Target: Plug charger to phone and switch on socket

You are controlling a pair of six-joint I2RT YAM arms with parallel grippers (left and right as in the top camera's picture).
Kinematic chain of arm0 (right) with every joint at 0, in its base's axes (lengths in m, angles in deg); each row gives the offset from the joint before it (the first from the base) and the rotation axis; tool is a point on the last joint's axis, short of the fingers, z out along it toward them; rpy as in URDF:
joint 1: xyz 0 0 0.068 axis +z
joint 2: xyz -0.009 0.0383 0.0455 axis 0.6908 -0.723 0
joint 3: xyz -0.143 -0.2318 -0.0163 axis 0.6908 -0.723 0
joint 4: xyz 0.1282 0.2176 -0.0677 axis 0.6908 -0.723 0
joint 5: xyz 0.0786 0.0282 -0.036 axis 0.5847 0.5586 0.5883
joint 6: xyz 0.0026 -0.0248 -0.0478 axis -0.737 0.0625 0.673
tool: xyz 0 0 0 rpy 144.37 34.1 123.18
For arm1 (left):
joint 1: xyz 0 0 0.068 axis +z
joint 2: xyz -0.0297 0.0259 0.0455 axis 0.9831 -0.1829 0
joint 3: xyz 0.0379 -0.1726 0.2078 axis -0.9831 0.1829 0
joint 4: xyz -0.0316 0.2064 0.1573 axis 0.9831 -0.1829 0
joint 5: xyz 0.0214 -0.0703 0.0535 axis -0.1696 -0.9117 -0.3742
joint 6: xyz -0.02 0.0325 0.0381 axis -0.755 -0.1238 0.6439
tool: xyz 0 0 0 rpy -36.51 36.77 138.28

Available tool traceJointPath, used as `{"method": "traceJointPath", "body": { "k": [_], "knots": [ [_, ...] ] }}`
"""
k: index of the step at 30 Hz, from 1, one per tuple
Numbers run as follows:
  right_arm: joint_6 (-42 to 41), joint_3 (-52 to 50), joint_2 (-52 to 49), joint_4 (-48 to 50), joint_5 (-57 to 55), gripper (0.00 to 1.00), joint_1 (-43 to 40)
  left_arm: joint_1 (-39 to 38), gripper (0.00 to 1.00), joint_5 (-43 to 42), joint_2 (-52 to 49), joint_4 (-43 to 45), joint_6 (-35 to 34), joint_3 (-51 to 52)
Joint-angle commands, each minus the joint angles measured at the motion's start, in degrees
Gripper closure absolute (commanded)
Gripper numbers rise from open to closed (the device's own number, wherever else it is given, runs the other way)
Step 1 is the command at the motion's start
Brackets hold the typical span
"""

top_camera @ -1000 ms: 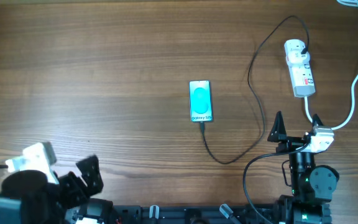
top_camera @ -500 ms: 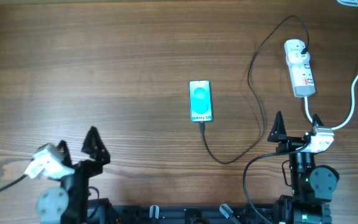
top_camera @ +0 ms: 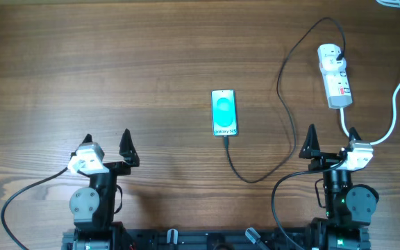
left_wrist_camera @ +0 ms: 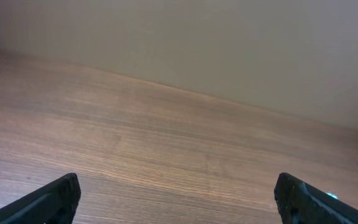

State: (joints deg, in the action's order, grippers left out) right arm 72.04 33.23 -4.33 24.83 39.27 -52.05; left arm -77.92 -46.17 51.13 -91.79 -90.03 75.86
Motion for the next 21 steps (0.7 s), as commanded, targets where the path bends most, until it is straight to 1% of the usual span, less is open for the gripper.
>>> {"method": "traceJointPath", "body": {
  "k": [1,8,21],
  "knots": [
    [-0.6,-0.1,0.6,0.2,0.9,0.0,-0.2,-0.3,0.0,-0.9,0.6,0.3,2.9,0.6],
    [-0.6,-0.1,0.6,0.2,0.9,0.0,-0.2,-1.7,0.0,-0.9,0.6,0.4,2.9,0.6],
    [-0.6,-0.1,0.6,0.2,0.9,0.0,-0.2,-1.7,0.0,-0.9,0.6,0.4,2.9,0.6]
  ]
}}
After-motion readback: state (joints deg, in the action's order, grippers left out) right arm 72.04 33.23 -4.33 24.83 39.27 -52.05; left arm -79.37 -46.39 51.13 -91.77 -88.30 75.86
